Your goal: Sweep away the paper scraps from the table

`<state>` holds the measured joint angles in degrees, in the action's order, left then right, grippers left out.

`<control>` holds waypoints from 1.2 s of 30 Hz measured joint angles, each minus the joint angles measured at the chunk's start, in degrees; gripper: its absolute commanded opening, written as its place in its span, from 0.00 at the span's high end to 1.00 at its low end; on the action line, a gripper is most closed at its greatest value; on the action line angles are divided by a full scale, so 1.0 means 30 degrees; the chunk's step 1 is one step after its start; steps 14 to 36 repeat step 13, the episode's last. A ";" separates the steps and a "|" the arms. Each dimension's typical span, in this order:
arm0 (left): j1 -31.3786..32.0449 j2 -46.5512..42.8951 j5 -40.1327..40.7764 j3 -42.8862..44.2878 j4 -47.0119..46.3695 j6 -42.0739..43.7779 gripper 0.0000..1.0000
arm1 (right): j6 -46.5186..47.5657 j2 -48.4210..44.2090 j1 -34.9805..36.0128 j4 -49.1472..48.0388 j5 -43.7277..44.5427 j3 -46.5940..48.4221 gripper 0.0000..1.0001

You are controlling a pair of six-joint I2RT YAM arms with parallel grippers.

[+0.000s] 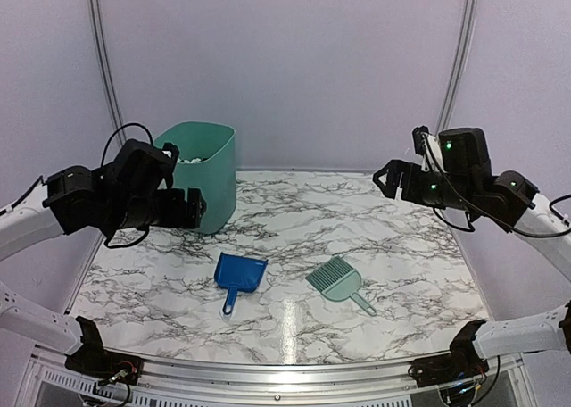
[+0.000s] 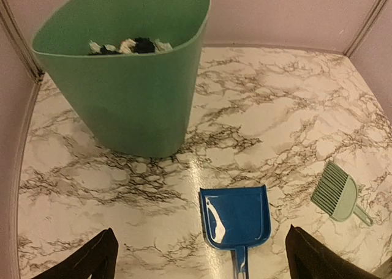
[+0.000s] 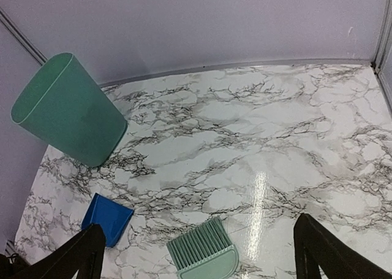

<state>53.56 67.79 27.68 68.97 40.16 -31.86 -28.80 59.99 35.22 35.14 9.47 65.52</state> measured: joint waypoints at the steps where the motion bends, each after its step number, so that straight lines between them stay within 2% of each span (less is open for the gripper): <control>1: 0.0000 -0.0408 0.0517 -0.0036 0.0000 0.0270 0.01 | 0.0146 -0.0175 0.0000 -0.0117 0.0138 0.0036 0.01; 6: -0.0015 -0.2987 0.3162 -0.1056 -0.0087 0.1297 0.01 | 0.0823 -0.1457 0.0000 -0.1100 0.0546 -0.0204 0.01; 13: -0.0022 -0.5348 0.4524 -0.2820 -0.0204 0.1377 0.01 | 0.1290 -0.2885 0.0000 -0.2594 0.0517 -0.1341 0.01; 36: -0.0022 -0.5348 0.4524 -0.2820 -0.0204 0.1377 0.01 | 0.1290 -0.2885 0.0000 -0.2594 0.0517 -0.1341 0.01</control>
